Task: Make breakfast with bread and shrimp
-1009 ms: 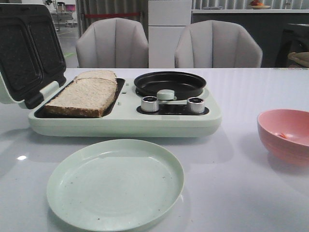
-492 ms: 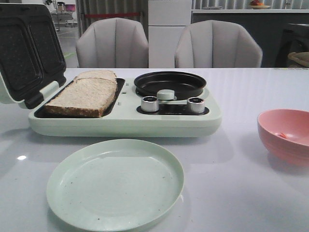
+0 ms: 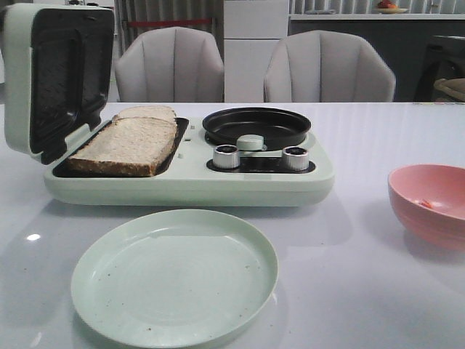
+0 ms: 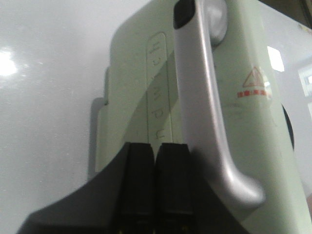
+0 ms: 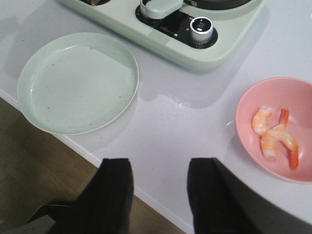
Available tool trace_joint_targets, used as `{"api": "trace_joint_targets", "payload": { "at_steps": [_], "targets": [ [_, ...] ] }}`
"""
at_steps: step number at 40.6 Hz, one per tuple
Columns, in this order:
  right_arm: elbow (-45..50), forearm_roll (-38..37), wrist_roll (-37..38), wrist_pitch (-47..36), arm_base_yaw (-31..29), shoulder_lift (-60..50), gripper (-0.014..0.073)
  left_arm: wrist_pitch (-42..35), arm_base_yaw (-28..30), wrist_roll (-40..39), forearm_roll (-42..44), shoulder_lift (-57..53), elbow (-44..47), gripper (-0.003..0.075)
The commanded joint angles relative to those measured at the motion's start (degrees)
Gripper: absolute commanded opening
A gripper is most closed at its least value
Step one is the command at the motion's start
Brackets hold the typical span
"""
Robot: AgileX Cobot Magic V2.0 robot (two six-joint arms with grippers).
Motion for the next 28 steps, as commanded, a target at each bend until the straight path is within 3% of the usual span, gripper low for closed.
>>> {"api": "trace_joint_targets", "payload": {
  "at_steps": [1,15,28],
  "targets": [
    [-1.7,-0.1,-0.1,-3.4,-0.1,-0.3,0.0391,1.3,-2.1,2.5,-4.0,-3.1,-2.0,0.0099],
    [-1.7,-0.1,-0.1,-3.4,-0.1,-0.3,0.0391,-6.0,-13.5,5.8,0.4,-13.6,10.1,0.0099],
    [-1.7,-0.1,-0.1,-3.3,-0.1,-0.3,0.0391,-12.7,-30.3,9.6,2.3,-32.7,28.4,0.01]
  ]
}}
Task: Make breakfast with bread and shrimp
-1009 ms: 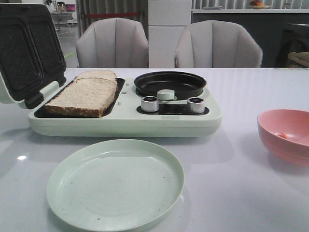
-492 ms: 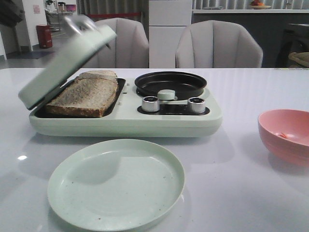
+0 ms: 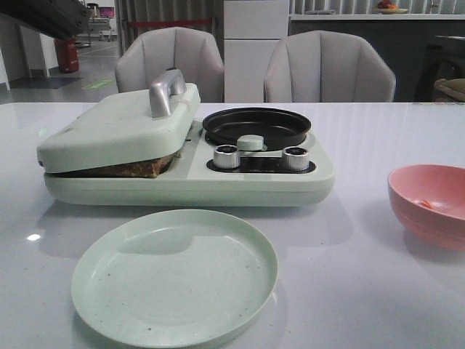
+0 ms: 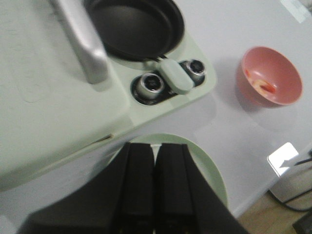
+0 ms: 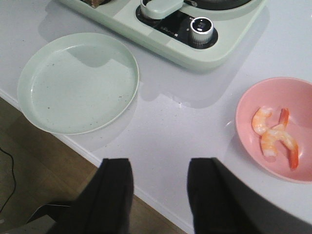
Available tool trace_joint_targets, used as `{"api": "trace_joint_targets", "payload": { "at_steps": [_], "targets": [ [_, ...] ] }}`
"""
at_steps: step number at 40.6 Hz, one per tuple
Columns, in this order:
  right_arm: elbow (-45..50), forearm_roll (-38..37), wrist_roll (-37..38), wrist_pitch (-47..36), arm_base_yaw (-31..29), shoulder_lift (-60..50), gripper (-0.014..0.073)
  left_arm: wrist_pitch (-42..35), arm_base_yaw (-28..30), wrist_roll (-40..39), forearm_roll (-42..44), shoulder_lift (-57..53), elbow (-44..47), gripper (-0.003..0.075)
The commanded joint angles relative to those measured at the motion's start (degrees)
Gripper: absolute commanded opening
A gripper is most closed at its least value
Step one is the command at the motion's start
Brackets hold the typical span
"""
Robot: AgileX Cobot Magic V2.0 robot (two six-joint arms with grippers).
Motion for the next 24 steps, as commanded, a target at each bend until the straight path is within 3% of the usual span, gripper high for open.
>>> {"api": "trace_joint_targets", "payload": {
  "at_steps": [1,5,9,13,16,24],
  "targets": [
    [-1.7,-0.1,-0.1,-3.3,-0.1,-0.3,0.0391,-3.9,-5.8,0.5,-0.8,-7.0,3.4,0.01],
    [-1.7,-0.1,-0.1,-3.3,-0.1,-0.3,0.0391,-7.1,-11.9,-0.3,3.9,-13.9,8.4,0.0103],
    [-1.7,0.0,-0.1,-3.1,-0.1,-0.3,0.0391,-9.5,-15.5,-10.2,11.5,-20.1,12.6,0.0103],
    [-1.7,0.3,-0.1,-2.9,-0.1,-0.3,0.0391,-8.3,-15.9,-22.2,23.1,-25.2,15.3,0.0103],
    [-1.7,0.4,-0.1,-2.9,-0.1,-0.3,0.0391,-7.0,-15.9,-26.8,29.4,-28.5,16.9,0.0102],
    [-2.4,-0.3,1.8,-3.1,-0.9,1.1,0.0391,-5.7,-15.9,-27.6,30.9,-34.6,18.4,0.0101]
  ]
}}
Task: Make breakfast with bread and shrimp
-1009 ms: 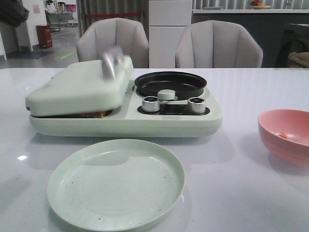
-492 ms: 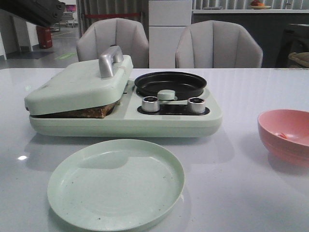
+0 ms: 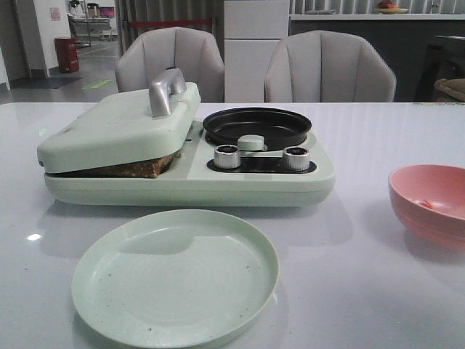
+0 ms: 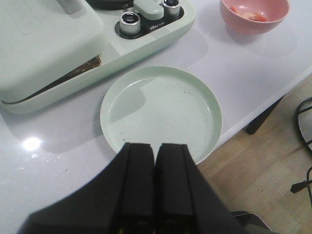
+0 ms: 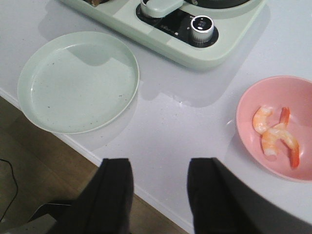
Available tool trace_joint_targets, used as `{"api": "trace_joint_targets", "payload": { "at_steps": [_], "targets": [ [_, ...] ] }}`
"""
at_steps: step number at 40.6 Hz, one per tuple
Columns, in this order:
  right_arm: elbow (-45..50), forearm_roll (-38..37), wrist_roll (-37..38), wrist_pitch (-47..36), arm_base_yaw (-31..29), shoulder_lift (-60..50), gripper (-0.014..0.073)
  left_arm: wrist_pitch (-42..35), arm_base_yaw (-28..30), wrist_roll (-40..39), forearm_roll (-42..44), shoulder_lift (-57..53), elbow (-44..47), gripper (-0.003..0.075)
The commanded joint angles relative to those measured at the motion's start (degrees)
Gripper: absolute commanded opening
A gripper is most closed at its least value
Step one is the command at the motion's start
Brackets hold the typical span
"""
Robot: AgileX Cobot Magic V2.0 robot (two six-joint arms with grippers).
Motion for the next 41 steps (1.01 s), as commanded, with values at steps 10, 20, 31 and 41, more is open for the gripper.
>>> {"api": "trace_joint_targets", "payload": {
  "at_steps": [10,20,31,41],
  "targets": [
    [-9.0,-2.2,3.9,2.4,-14.1,11.4,0.0391,-3.0,-0.3,-1.2,-0.5,-2.0,-1.5,0.0101],
    [-15.0,-1.9,3.9,5.9,-30.5,23.6,0.0391,-3.0,-0.3,-1.2,-0.5,-2.0,-1.5,0.0101],
    [-16.3,-1.9,3.9,-2.2,-34.0,35.4,0.0391,-3.0,-0.3,-1.2,-0.6,-2.0,-1.5,0.0101],
    [-16.3,-1.3,3.9,-11.2,-34.0,44.0,0.0391,-3.0,-0.3,-1.2,-0.7,-2.0,-1.5,0.0101]
  ]
}}
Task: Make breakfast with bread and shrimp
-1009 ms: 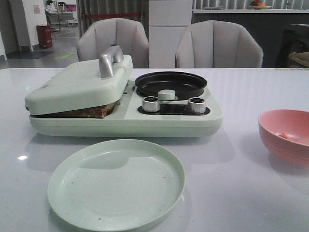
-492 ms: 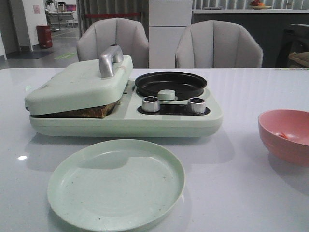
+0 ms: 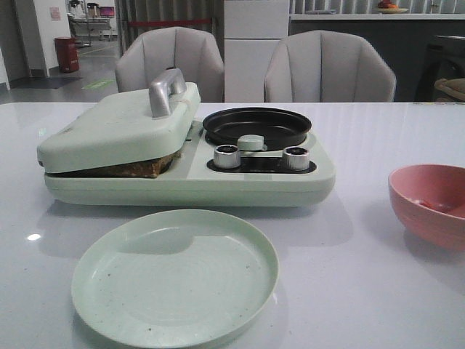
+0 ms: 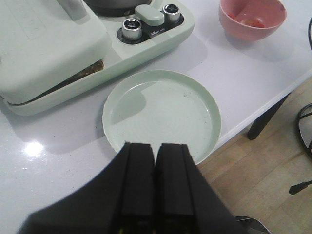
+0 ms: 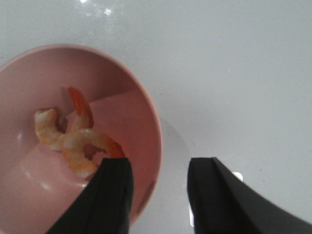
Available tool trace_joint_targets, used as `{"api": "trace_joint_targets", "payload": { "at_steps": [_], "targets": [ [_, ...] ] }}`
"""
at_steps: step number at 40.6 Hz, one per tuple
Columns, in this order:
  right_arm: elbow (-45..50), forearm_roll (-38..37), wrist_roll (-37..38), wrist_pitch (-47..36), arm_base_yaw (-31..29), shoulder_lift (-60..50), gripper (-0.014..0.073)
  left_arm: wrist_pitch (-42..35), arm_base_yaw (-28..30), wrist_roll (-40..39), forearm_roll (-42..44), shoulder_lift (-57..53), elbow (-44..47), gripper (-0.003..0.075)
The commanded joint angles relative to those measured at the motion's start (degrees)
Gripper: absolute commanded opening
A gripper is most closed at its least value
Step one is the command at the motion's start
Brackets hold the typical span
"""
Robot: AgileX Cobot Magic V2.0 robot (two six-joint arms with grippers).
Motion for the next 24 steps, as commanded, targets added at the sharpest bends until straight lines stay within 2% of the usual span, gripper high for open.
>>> {"api": "trace_joint_targets", "payload": {
  "at_steps": [1,7,18,24],
  "targets": [
    [-2.0,1.0,-0.1,-5.8,-0.5,1.3,0.0389,-3.5,-0.3,-0.6,-1.2,0.0,-1.6,0.0101],
    [-2.0,2.1,-0.1,-8.9,-0.5,5.6,0.0318,-3.5,-0.3,-0.6,-1.2,0.0,-1.6,0.0101],
    [-2.0,2.2,-0.1,-8.7,-0.5,8.7,0.0139,-3.5,-0.3,-0.6,-1.2,0.0,-1.6,0.0101],
    [-2.0,2.2,-0.2,-9.2,-0.3,7.5,0.0003,-3.5,-0.3,-0.6,-1.2,0.0,-1.6,0.0101]
  ]
}}
